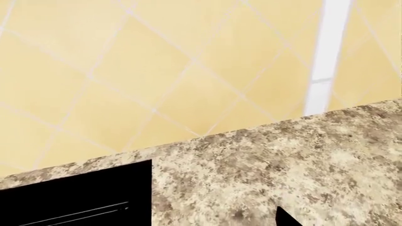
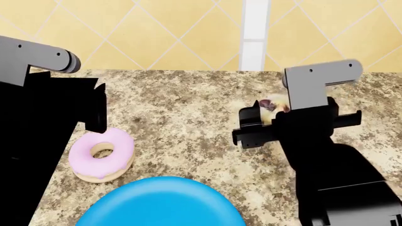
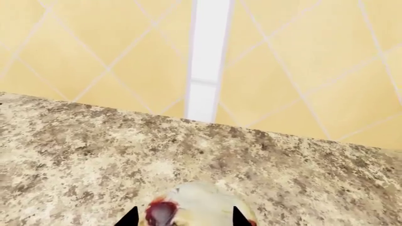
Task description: Place the pastries on the plates.
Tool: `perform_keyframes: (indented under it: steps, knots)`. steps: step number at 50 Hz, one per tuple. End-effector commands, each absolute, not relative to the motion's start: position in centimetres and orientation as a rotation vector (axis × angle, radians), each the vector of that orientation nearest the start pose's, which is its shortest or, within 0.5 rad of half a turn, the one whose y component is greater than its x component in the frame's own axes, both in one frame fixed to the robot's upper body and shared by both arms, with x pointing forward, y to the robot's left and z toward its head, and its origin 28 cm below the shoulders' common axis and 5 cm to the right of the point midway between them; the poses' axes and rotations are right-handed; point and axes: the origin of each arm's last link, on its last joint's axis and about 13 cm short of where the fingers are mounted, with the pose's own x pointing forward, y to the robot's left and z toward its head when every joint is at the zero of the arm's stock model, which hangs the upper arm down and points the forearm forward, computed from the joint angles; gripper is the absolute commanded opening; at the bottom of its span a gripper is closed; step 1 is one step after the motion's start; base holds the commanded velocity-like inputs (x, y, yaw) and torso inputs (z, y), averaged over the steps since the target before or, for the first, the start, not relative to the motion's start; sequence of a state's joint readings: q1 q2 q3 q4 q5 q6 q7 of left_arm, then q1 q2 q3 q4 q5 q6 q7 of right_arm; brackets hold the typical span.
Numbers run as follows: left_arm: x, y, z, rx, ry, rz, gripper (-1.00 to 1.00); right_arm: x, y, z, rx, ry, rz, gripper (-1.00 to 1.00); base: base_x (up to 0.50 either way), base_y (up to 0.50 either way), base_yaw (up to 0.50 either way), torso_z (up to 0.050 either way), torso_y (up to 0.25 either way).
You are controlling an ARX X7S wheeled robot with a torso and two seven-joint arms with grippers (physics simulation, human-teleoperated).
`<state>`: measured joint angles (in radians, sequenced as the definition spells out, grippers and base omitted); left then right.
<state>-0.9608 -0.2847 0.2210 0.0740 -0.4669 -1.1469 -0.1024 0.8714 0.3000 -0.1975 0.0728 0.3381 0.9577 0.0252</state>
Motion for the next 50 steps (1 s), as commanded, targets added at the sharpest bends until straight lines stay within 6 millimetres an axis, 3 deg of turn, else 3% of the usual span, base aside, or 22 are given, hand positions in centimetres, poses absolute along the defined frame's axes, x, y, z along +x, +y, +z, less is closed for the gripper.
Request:
perform_keyframes:
  steps: [1, 6, 11, 14, 20, 31, 38, 50]
  knots:
    - [32.3, 23.2, 21.8, 0.140, 0.274, -0.227, 1.00, 33.8, -14.1, 19.9, -0.133, 0.177, 0.102, -1.00, 0.00, 0.00, 0.00, 0.000, 0.000]
    - [31.5, 23.3, 21.0, 0.145, 0.337, -0.265, 1.00, 33.7, -14.3, 19.7, -0.132, 0.185, 0.105, -1.00, 0.00, 0.00, 0.00, 0.000, 0.000]
    - [31.1, 24.5, 22.6, 0.193, 0.372, -0.264, 1.00, 33.6, -14.2, 19.3, -0.123, 0.196, 0.111, -1.00, 0.00, 0.00, 0.00, 0.000, 0.000]
    - [31.4, 24.9, 23.4, 0.215, 0.429, -0.280, 1.00, 33.6, -14.2, 19.3, -0.121, 0.204, 0.126, -1.00, 0.00, 0.00, 0.00, 0.000, 0.000]
    - [32.7, 25.3, 23.0, 0.275, 0.554, -0.288, 1.00, 33.3, -14.4, 19.4, -0.116, 0.197, 0.122, -1.00, 0.00, 0.00, 0.00, 0.000, 0.000]
    - [36.4, 25.5, 23.4, 0.295, 0.699, -0.298, 1.00, 33.2, -14.5, 19.4, -0.106, 0.198, 0.122, -1.00, 0.00, 0.00, 0.00, 0.000, 0.000]
    - [36.7, 26.6, 22.3, 0.335, 0.758, -0.253, 1.00, 33.4, -14.7, 19.5, -0.096, 0.195, 0.118, -1.00, 0.00, 0.00, 0.00, 0.000, 0.001]
    - [37.2, 26.3, 20.9, 0.328, 0.797, -0.274, 1.00, 33.3, -14.8, 19.4, -0.100, 0.198, 0.119, -1.00, 0.00, 0.00, 0.00, 0.000, 0.000]
